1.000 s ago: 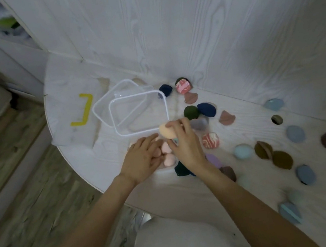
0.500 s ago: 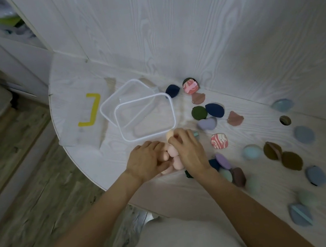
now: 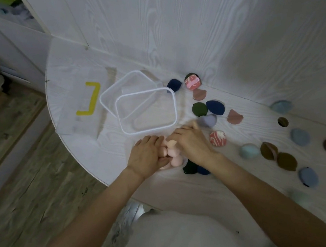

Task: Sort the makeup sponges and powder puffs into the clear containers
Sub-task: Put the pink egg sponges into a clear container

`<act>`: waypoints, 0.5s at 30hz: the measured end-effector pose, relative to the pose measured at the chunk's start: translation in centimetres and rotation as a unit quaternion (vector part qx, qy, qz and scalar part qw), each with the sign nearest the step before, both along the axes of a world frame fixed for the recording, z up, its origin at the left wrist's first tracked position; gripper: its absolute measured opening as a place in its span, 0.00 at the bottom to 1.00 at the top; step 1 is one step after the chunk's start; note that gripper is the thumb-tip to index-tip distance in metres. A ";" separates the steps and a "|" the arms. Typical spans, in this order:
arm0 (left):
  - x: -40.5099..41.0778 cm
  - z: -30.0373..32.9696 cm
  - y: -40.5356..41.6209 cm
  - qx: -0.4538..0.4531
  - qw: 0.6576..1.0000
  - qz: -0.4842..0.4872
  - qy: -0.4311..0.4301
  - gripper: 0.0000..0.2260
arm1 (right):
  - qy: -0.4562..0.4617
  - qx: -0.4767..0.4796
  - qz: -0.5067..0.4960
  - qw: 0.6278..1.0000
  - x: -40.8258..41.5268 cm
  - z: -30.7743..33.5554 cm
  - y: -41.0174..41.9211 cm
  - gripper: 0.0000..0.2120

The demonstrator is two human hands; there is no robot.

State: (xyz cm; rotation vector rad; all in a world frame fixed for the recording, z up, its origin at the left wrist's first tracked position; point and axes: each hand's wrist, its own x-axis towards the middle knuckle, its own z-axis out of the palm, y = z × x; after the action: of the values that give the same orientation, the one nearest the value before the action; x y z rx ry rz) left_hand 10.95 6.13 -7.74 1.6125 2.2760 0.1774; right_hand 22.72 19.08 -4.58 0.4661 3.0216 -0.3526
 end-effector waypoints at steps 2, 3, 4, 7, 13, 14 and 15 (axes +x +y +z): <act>0.0 0.2 -0.2 0.012 1.000 0.003 -0.011 0.29 | -0.054 0.066 -0.044 0.995 -0.9 0.1 -1.3 0.07; 0.1 0.3 -0.4 0.018 1.000 0.004 -0.018 0.28 | -0.068 0.106 -0.065 0.990 -1.5 0.1 -2.0 0.04; 0.1 0.5 -0.5 0.021 1.000 0.003 -0.022 0.26 | -0.078 0.130 -0.078 0.985 -1.9 0.4 -2.6 0.03; 0.1 0.6 -0.7 0.018 1.000 0.002 -0.010 0.24 | -0.116 0.159 -0.062 0.978 -2.6 0.5 -2.9 0.05; 0.3 0.5 -0.6 0.018 1.000 0.009 -0.010 0.25 | -0.155 0.174 0.097 0.968 -2.5 -0.2 -0.2 0.09; 0.4 0.5 -0.6 0.020 1.000 0.010 -0.011 0.25 | -0.173 0.158 0.116 0.965 -2.4 0.2 0.2 0.08; 0.4 0.5 -0.6 0.021 1.000 0.014 -0.010 0.24 | -0.189 0.185 0.127 0.956 -2.5 0.8 0.2 0.05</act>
State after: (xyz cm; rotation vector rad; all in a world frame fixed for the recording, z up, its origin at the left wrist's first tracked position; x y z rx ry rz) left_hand 11.30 5.53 -7.22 1.5917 2.2953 0.2486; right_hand 20.27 19.31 -3.77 0.1321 2.7142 0.2928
